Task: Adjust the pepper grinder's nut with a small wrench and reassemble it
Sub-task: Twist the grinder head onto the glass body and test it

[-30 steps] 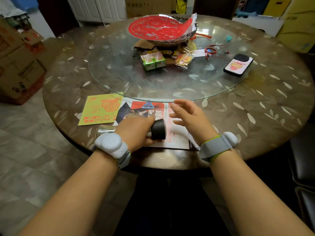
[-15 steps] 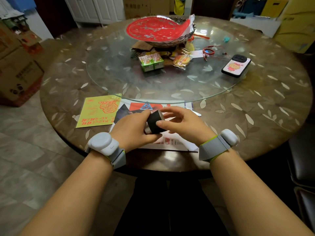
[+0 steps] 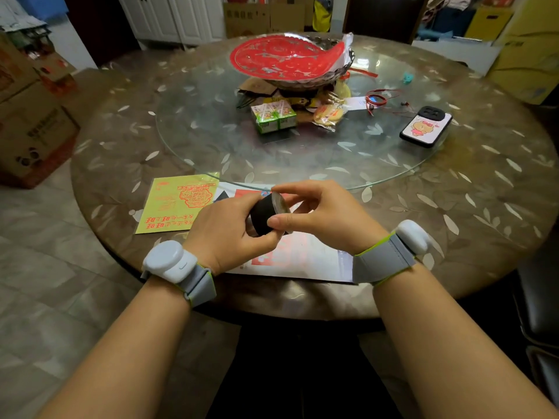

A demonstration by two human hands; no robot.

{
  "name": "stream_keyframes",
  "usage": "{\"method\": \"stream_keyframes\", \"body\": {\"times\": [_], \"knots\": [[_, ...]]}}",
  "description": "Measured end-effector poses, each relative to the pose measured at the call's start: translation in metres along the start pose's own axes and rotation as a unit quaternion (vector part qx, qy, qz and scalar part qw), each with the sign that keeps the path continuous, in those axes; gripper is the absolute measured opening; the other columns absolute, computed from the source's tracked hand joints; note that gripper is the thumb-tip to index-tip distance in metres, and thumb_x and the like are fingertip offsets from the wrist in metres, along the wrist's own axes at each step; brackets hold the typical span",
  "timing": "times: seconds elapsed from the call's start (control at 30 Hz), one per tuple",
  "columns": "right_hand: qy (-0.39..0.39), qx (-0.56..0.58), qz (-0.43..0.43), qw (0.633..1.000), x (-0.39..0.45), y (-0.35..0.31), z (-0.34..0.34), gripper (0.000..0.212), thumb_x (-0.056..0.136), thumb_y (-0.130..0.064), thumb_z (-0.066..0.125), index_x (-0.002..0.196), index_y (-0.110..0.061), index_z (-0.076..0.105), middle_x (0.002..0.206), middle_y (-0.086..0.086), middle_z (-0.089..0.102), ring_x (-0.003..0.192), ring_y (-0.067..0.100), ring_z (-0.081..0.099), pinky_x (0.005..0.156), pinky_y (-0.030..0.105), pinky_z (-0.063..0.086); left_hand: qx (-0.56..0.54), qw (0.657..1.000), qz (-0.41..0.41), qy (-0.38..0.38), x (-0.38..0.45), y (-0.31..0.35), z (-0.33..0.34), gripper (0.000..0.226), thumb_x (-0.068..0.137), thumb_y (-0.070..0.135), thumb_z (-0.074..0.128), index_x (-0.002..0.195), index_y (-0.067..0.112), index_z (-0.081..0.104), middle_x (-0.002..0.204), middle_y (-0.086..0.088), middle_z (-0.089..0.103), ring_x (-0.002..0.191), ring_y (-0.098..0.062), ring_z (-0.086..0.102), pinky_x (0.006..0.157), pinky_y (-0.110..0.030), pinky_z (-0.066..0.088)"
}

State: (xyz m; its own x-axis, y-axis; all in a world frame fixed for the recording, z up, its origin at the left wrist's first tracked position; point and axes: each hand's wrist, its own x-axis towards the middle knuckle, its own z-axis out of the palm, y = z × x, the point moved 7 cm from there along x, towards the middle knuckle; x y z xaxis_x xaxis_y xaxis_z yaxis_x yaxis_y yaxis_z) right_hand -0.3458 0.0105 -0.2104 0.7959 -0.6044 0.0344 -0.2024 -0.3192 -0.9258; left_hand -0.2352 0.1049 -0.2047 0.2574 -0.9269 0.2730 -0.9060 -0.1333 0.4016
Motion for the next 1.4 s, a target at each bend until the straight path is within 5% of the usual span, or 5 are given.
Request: {"method": "stream_keyframes", "body": {"times": [0.23,0.63,0.9,1.13,1.4], "knots": [[-0.010,-0.023,-0.002,1.000,0.006,-0.010,0.001,0.056,0.066,-0.030,0.085,0.119,-0.023,0.067,0.098,0.003,0.074,0.074,0.013,0.069,0.073,0.030,0.056,-0.001,1.000,-0.013,0.007,0.004,-0.007,-0.003,0.047,0.070,0.064,0.043,0.097,0.029,0.062,0.075,0.007,0.064,0.067,-0.018,0.058,0.055,-0.032,0.049],[-0.038,-0.038,0.004,0.999,0.008,-0.018,-0.002,0.054,0.070,-0.030,0.081,0.121,-0.022,0.065,0.095,0.006,0.074,0.079,0.023,0.072,0.083,0.045,0.057,-0.008,0.999,-0.040,0.034,0.005,-0.009,-0.003,0.050,0.070,0.066,0.045,0.091,0.025,0.065,0.073,0.005,0.066,0.067,-0.019,0.060,0.056,-0.037,0.052],[-0.085,0.159,0.030,0.983,-0.002,-0.012,-0.008,0.052,0.069,-0.024,0.071,0.120,-0.019,0.063,0.100,0.008,0.073,0.086,0.017,0.072,0.079,0.032,0.059,-0.037,0.998,-0.034,0.047,0.000,-0.007,-0.009,0.066,0.060,0.073,0.054,0.105,0.026,0.066,0.086,0.005,0.070,0.078,-0.021,0.064,0.063,-0.038,0.055],[-0.095,0.281,0.040,0.954,-0.010,0.005,-0.006,0.043,0.076,-0.024,0.064,0.119,-0.020,0.063,0.108,0.005,0.069,0.097,0.019,0.065,0.092,0.042,0.054,-0.054,0.997,-0.023,0.058,-0.004,-0.008,-0.005,0.064,0.058,0.075,0.066,0.102,0.029,0.064,0.086,0.010,0.069,0.077,-0.015,0.064,0.065,-0.037,0.054],[-0.115,0.410,0.039,0.904,-0.014,0.036,0.004,0.068,0.070,-0.045,0.077,0.130,-0.019,0.058,0.119,0.007,0.063,0.105,0.021,0.058,0.096,0.044,0.047,-0.039,0.997,0.000,0.069,-0.009,0.000,-0.012,0.062,0.058,0.075,0.064,0.103,0.033,0.063,0.080,0.014,0.064,0.073,-0.014,0.061,0.061,-0.027,0.047]]}}
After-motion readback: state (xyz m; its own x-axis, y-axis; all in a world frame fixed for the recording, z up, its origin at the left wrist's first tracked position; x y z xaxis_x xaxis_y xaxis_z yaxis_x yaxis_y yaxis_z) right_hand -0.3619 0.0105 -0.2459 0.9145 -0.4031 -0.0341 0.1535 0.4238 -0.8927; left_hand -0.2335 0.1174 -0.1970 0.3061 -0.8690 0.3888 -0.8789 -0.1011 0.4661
